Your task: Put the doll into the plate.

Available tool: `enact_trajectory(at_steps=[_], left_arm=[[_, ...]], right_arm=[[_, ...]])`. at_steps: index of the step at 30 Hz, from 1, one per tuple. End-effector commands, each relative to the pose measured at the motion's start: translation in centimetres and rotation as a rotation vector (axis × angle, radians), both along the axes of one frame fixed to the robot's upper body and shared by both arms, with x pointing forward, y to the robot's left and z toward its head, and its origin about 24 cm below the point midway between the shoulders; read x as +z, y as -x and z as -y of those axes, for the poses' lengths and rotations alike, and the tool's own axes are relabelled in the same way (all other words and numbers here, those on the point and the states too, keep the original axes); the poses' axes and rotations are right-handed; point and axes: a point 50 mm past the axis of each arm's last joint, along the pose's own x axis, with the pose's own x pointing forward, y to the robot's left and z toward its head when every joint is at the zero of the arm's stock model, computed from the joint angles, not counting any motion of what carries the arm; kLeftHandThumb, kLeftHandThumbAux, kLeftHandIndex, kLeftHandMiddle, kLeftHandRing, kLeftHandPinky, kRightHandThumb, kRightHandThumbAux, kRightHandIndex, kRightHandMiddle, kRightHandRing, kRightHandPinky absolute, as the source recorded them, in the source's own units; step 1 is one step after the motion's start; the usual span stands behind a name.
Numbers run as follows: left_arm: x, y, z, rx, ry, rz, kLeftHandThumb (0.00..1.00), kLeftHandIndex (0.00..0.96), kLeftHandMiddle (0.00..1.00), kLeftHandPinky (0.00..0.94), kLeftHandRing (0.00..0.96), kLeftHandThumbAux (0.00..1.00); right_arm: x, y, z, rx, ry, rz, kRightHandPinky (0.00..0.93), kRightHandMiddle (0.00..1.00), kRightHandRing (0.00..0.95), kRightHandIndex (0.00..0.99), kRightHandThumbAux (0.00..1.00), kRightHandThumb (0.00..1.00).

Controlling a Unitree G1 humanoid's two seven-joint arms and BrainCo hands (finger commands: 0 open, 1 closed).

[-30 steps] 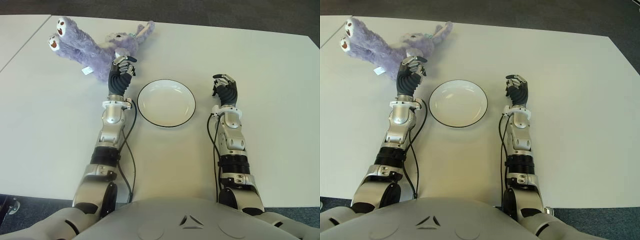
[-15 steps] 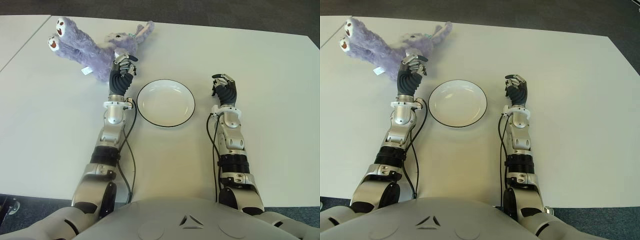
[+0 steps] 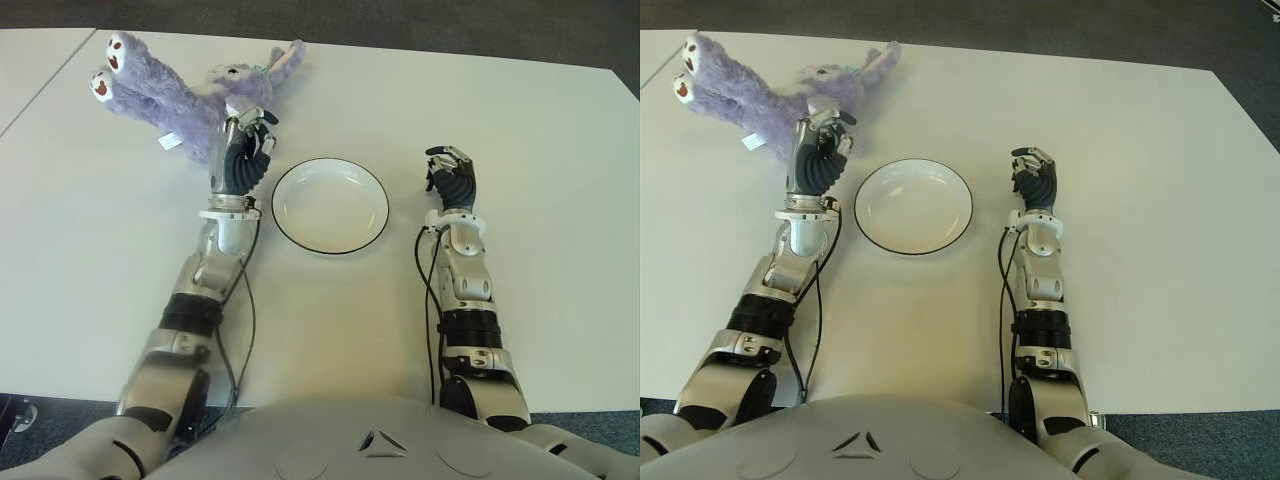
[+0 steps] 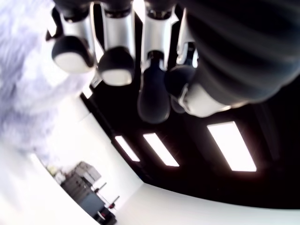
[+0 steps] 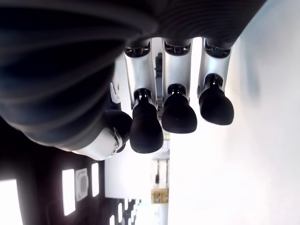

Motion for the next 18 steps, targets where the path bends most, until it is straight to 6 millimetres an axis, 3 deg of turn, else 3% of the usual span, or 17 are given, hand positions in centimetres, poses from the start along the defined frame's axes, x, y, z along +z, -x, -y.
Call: enact_trajectory(at_steps=[1,6,18], left_arm=[[-0.9,0.5,-0.3,0.084,-0.144,0.045,0.715,0.442,0.861,0.895,0.884,0.705],[-0.9,0.5,-0.6,0.184,-0.284,0.144,0.715,0.441,0.856,0.893,0.877,0.704],[-0.5,0.5,-1.7,0.263,-0.396,0.181,0.719,0.440,0.818,0.868,0.846,0.699]], right_arm=[[-1.9,1.0,0.2,-0.007,-0.020,-0.081,0.763,0.780,0.787,0.440,0.719,0.711],[-1.9,1.1,0.0,-0.010,-0.023,-0.087,0.764,0.785,0.792,0.440,0.718,0.712],[-2.3,1.1,0.0,-0.010,-0.033,-0.088,0.777,0.800,0.800,0.441,0.716,0.714]])
